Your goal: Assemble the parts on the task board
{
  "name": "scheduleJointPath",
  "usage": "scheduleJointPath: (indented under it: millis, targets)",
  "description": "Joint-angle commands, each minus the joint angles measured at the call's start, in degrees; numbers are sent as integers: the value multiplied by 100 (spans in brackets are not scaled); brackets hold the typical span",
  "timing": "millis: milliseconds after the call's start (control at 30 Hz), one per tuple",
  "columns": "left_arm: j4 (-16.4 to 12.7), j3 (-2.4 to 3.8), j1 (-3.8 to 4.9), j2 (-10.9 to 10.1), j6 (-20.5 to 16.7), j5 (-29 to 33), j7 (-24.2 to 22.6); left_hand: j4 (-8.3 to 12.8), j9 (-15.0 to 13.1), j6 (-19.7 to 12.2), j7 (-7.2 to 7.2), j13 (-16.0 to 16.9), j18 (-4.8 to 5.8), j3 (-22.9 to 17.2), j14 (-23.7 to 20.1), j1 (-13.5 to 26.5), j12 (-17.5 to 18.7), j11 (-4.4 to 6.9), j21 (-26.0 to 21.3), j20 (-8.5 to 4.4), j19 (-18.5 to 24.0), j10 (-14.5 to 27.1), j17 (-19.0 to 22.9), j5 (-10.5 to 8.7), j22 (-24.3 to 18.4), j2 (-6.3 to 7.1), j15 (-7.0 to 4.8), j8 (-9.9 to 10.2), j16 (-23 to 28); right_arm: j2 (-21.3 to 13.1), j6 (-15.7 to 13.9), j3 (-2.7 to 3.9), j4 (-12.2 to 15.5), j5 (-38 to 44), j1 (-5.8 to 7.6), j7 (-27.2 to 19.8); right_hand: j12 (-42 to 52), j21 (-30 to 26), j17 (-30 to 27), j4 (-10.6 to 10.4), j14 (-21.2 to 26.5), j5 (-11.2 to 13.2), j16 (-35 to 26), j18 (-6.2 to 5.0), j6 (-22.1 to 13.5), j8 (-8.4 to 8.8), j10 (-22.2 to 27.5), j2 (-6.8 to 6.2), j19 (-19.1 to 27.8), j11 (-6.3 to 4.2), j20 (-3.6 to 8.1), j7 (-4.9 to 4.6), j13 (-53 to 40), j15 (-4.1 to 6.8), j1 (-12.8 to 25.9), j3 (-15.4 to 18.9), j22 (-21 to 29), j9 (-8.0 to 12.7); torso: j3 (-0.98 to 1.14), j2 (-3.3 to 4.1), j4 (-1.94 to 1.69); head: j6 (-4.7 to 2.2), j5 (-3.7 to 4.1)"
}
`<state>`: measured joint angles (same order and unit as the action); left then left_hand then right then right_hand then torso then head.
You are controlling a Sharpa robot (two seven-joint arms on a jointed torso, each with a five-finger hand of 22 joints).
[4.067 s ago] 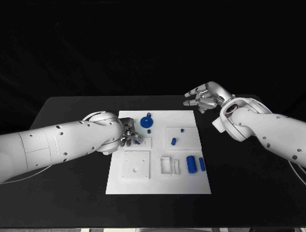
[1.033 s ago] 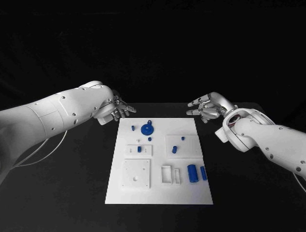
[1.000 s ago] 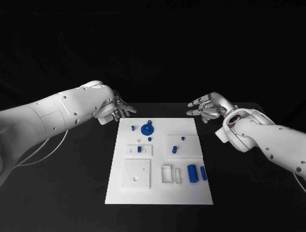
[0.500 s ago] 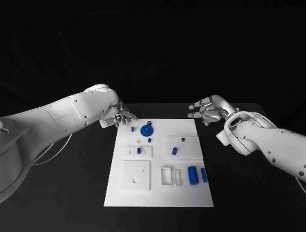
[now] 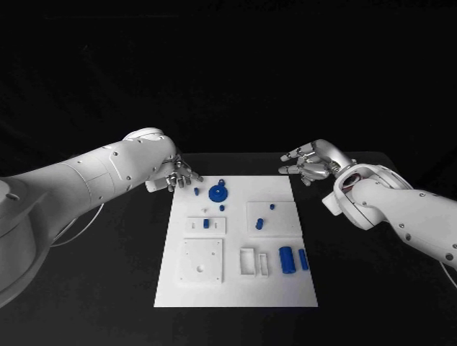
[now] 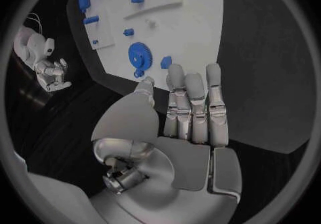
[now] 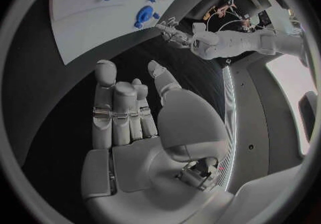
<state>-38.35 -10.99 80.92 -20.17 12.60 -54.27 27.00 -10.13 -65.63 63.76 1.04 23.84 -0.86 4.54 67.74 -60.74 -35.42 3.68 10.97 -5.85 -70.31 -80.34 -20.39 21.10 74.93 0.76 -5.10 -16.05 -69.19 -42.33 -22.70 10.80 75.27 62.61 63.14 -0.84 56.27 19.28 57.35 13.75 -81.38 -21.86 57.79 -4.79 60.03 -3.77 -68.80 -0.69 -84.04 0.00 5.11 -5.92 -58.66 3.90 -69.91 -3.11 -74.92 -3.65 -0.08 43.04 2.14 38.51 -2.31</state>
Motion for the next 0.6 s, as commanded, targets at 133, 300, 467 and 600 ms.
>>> scheduleJointPath:
  millis: [133,300,467,600]
  targets:
    - [20,-4,-19,29,162,-109,-134,-78,100,-45,-19,-22,86,-31,-57,15,-16,-8,15,2,66,64,25,-59,116,113,-7,7,-31,-4,29,10,15,4,-3,-40,-16,33,9,8,-14,-23,4,-87,-12,23,-10,0,-157,-6,-6,-28,1,4,27,-35,-203,8,-2,-2,-4,17,19]
    - [47,-8,-43,50,209,-113,-150,-90,147,-45,-24,-32,86,-51,-66,12,-15,-13,9,5,70,70,36,-72,116,123,-4,17,-31,-3,29,13,17,4,-3,-40,-16,33,9,8,-14,-23,4,-87,-12,23,-10,0,-157,-6,-6,-28,1,4,27,-35,-203,8,-2,-1,-2,17,22]
    - [107,-16,-90,76,248,-119,-170,-86,158,-43,-25,-33,86,-53,-69,10,-16,-14,8,7,72,71,37,-71,116,118,-2,18,-33,-10,30,15,27,4,-3,-37,-16,33,9,8,-14,-23,4,-87,-12,23,-10,0,-157,-6,-6,-28,1,4,27,-35,-203,8,-5,1,-2,20,34]
    - [147,-18,-120,96,236,-118,-192,-40,234,-37,-27,-33,86,-23,-71,13,-34,-14,12,5,68,78,46,-72,117,79,-3,36,-51,-13,29,17,36,5,-3,-34,-16,33,9,8,-14,-23,4,-87,-12,23,-10,0,-157,-6,-6,-28,1,4,27,-35,-203,8,-2,7,5,15,39]
